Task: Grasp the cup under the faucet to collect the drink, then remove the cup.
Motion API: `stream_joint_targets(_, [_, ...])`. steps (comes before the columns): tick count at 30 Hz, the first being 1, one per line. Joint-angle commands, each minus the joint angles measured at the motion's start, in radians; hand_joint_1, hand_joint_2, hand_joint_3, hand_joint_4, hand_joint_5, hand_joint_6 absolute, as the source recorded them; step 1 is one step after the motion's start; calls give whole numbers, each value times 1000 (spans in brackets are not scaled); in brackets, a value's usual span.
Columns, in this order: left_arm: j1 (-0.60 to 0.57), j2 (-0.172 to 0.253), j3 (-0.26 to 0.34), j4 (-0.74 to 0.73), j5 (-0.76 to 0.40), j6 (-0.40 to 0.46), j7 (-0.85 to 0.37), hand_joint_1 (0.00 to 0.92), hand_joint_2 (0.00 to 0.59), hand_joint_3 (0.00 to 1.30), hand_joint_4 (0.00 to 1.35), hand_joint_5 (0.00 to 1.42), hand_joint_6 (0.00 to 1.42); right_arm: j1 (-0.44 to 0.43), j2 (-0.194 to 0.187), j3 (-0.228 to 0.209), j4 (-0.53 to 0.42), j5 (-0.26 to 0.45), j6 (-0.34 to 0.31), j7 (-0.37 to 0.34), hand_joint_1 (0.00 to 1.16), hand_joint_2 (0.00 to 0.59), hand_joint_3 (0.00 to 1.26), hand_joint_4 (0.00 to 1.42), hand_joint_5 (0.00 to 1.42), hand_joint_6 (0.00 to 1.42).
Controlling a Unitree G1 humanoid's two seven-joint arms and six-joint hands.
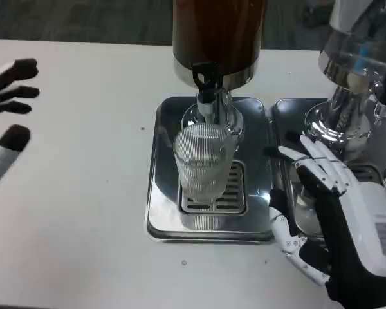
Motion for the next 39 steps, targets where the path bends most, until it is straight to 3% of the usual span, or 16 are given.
stream_joint_targets(1, [-71,29,52,-48,-255,104,-263,0,100,377,428,511,581,-13,20,10,22,-1,9,-27,440,561,309,141,164,192])
stream_joint_targets(3, [-117,38,80,-71,-422,239,-469,0,96,439,490,574,629,-17,28,16,31,0,9,-34,440,562,314,148,167,201])
stream_joint_targets(5, [-172,50,116,-83,-548,401,-654,0,92,447,510,559,551,-25,38,21,43,1,6,-44,441,563,315,151,169,204])
stream_joint_targets(8, [-293,82,146,-42,-656,667,-902,0,93,374,395,440,401,-44,50,31,65,2,5,-56,441,563,317,163,181,207])
stream_joint_targets(10, [-370,95,156,-6,-693,821,-1033,0,91,301,302,365,338,-55,56,36,78,4,6,-65,441,563,318,163,182,208])
stream_joint_targets(13, [-460,93,165,56,-698,974,-1162,0,97,258,241,300,261,-63,64,43,95,3,5,-78,442,563,327,172,184,208])
stream_joint_targets(16, [-530,89,172,118,-679,1062,-1250,0,100,234,196,265,218,-67,73,52,108,0,8,-91,441,562,329,183,184,200])
stream_joint_targets(22, [-655,69,165,245,-608,1151,-1370,0,112,173,148,232,181,-74,91,63,142,5,11,-124,435,572,338,191,184,178])
stream_joint_targets(32, [-758,-58,152,369,-469,1117,-1379,0,125,219,190,268,191,-63,128,87,190,15,13,-190,419,572,361,232,174,151])
stream_joint_targets(39, [-789,-142,155,415,-394,1025,-1308,0,129,288,244,284,192,-43,138,93,186,12,26,-225,418,573,361,234,172,145])
